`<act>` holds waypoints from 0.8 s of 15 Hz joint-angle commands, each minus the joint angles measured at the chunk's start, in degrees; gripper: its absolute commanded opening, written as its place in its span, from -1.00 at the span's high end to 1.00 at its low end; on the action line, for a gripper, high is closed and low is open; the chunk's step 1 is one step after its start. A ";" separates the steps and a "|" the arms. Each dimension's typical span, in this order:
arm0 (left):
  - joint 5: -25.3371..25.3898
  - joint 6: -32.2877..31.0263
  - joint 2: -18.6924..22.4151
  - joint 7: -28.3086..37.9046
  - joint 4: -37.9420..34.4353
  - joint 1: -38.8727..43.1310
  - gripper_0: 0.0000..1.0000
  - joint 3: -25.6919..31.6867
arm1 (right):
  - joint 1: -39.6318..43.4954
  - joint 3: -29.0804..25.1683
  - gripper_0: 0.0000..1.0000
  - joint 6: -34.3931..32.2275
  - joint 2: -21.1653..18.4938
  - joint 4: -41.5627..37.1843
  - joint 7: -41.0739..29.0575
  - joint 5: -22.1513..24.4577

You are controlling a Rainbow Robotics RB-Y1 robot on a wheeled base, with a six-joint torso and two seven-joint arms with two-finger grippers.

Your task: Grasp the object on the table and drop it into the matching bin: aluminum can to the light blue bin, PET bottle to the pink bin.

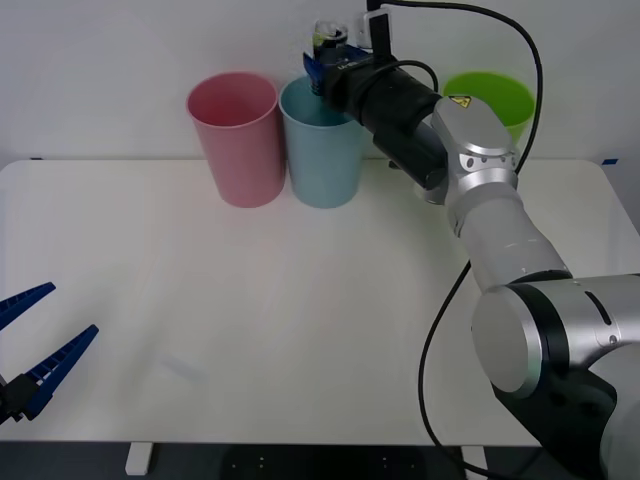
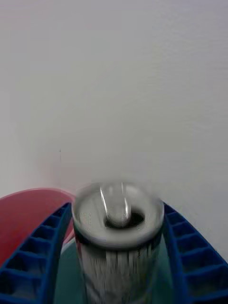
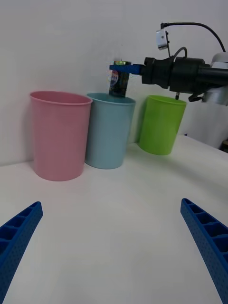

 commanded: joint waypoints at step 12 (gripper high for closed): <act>0.00 0.00 0.00 0.00 0.00 0.00 -1.00 0.00 | 1.25 0.26 -1.00 -6.08 -2.11 -0.56 0.02 -3.05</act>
